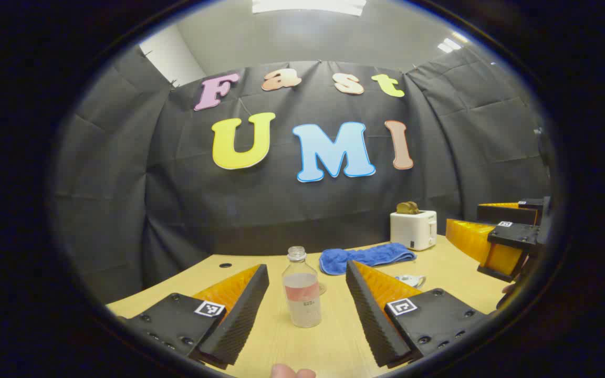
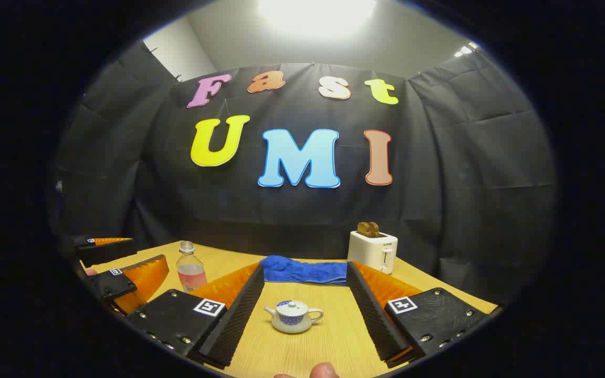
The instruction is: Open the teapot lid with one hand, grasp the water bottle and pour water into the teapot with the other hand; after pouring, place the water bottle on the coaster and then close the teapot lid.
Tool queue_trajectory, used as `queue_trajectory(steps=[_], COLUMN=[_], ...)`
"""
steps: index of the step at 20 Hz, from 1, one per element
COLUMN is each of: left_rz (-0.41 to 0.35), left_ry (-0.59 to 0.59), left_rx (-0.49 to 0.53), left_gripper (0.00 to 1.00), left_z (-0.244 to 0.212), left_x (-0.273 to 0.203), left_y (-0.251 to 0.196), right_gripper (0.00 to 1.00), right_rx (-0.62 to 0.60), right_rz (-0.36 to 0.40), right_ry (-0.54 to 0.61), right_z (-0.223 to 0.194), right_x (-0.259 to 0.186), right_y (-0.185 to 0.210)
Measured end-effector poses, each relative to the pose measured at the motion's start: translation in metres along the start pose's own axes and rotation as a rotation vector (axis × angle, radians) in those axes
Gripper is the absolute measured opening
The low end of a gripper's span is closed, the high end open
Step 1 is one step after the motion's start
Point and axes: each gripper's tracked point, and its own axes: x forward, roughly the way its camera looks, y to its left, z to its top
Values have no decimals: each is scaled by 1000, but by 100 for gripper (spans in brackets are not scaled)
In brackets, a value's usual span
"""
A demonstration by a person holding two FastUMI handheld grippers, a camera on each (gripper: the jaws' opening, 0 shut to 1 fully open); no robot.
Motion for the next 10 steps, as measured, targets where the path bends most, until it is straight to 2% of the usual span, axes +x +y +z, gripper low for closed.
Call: queue_trajectory(steps=[6, 10], left_rz=[-23, -6], left_ry=[9, 16], left_rx=[-23, -24], left_gripper=[100, 100], left_z=[-2, -5], left_x=[-3, -3], left_y=[-2, 1], right_gripper=[97, 96], right_rx=[8, 17], right_rz=[-12, -11], right_ry=[-7, -4], right_z=[-1, -4], right_x=[-4, -6], right_y=[0, -1])
